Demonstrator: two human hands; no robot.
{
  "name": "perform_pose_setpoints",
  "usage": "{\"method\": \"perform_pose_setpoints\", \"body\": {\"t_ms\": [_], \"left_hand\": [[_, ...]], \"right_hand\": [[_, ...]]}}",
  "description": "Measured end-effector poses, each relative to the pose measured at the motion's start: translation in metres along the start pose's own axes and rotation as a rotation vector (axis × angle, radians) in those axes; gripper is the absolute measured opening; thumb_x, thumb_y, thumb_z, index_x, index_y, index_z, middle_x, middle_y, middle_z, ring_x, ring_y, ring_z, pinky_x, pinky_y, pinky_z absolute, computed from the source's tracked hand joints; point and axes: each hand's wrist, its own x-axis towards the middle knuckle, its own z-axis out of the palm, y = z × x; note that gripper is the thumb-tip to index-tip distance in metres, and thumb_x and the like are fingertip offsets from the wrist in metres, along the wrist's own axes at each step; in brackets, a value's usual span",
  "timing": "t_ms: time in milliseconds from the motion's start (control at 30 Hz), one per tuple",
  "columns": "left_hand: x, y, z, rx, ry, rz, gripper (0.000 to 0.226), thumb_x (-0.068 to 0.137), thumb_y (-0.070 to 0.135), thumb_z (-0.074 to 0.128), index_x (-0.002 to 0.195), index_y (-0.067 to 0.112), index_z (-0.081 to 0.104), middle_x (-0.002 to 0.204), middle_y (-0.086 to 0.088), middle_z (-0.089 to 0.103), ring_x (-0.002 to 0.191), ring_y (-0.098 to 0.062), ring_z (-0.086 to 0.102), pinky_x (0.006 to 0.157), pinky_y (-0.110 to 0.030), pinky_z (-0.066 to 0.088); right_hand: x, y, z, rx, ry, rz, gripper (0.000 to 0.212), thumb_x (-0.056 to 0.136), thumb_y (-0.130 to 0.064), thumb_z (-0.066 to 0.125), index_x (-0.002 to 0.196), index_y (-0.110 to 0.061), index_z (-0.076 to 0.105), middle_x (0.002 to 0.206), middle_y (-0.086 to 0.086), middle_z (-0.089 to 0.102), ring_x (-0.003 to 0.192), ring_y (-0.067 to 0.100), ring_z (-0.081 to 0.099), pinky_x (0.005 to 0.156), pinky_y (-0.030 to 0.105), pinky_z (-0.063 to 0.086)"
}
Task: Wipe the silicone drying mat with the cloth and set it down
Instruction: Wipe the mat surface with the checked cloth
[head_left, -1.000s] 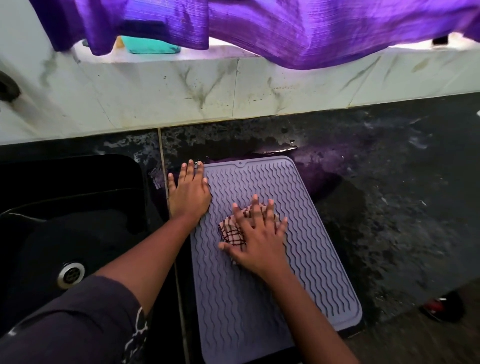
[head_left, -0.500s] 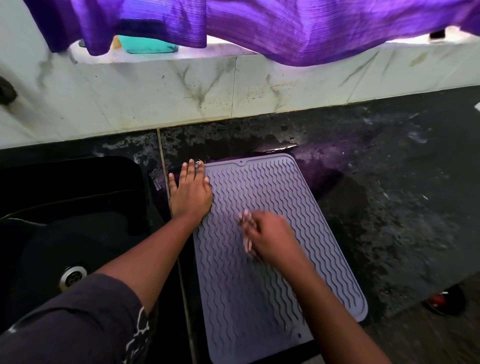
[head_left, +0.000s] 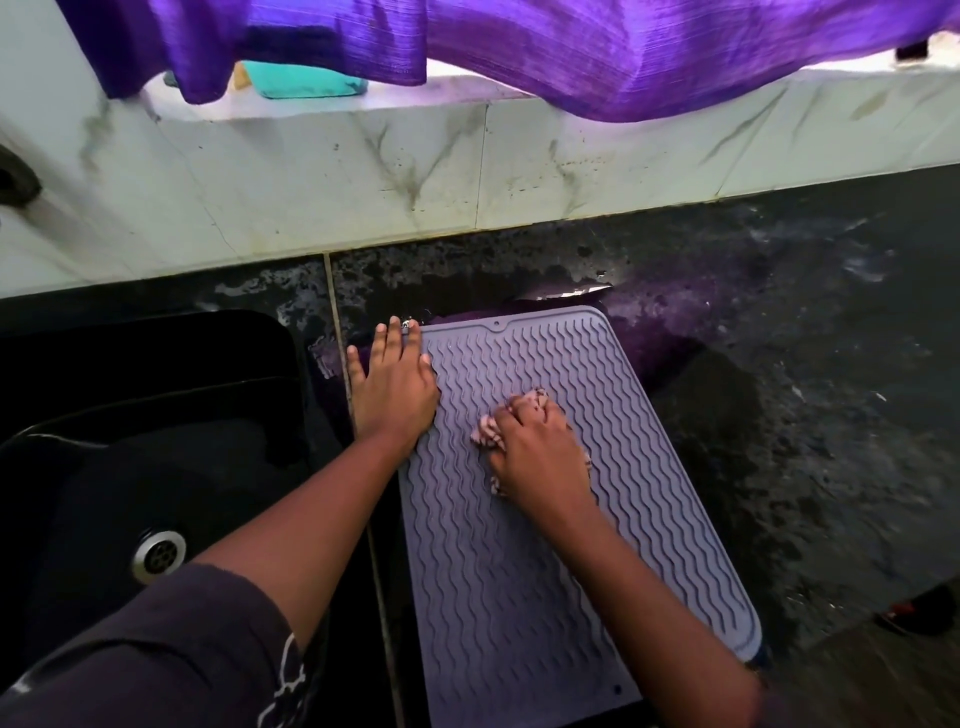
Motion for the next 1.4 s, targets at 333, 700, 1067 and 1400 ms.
{"method": "perform_pose_setpoints", "body": {"t_ms": [333,700,1067,1400], "left_hand": [[-0.001,-0.004,-0.003,-0.112,0.052,0.006,0.048,0.099,0.022,0.03,0.147,0.018,0.033,0.157,0.0,0.025,0.146,-0.013,0.015,0.119,-0.045,0.001],[-0.002,-0.001,-0.003,-0.032,0.06,0.007,0.051,0.098,0.022,0.029,0.149,0.017,0.028,0.157,0.001,0.023,0.146,-0.012,0.014,0.118,-0.047,-0.001],[-0.002,0.0,-0.003,-0.031,0.056,-0.001,0.05,0.098,0.022,0.029,0.148,0.018,0.03,0.157,0.001,0.024,0.146,-0.013,0.015,0.117,-0.05,-0.002],[-0.016,-0.004,-0.01,-0.044,0.027,0.074,0.051,0.1,0.024,0.029,0.15,0.017,0.023,0.158,-0.002,0.022,0.147,-0.014,0.012,0.117,-0.044,-0.004]], "right_hand": [[0.098,-0.025,0.006,0.03,0.097,0.027,0.058,0.09,-0.053,0.036,0.142,-0.027,0.031,0.154,0.004,0.023,0.141,0.037,0.013,0.109,0.056,0.017],[-0.022,-0.017,-0.007,0.098,-0.03,0.002,0.044,0.093,-0.037,0.045,0.132,-0.017,0.044,0.135,0.006,0.047,0.12,0.027,0.041,0.097,0.038,0.038],[-0.005,-0.027,0.009,0.011,-0.018,0.015,0.057,0.094,-0.041,0.04,0.144,-0.02,0.023,0.153,0.006,0.024,0.139,0.037,0.017,0.107,0.051,0.025],[-0.067,-0.012,0.015,0.113,0.071,-0.044,0.053,0.078,-0.049,0.045,0.123,-0.024,0.057,0.127,-0.003,0.059,0.113,0.028,0.053,0.083,0.045,0.048]]}}
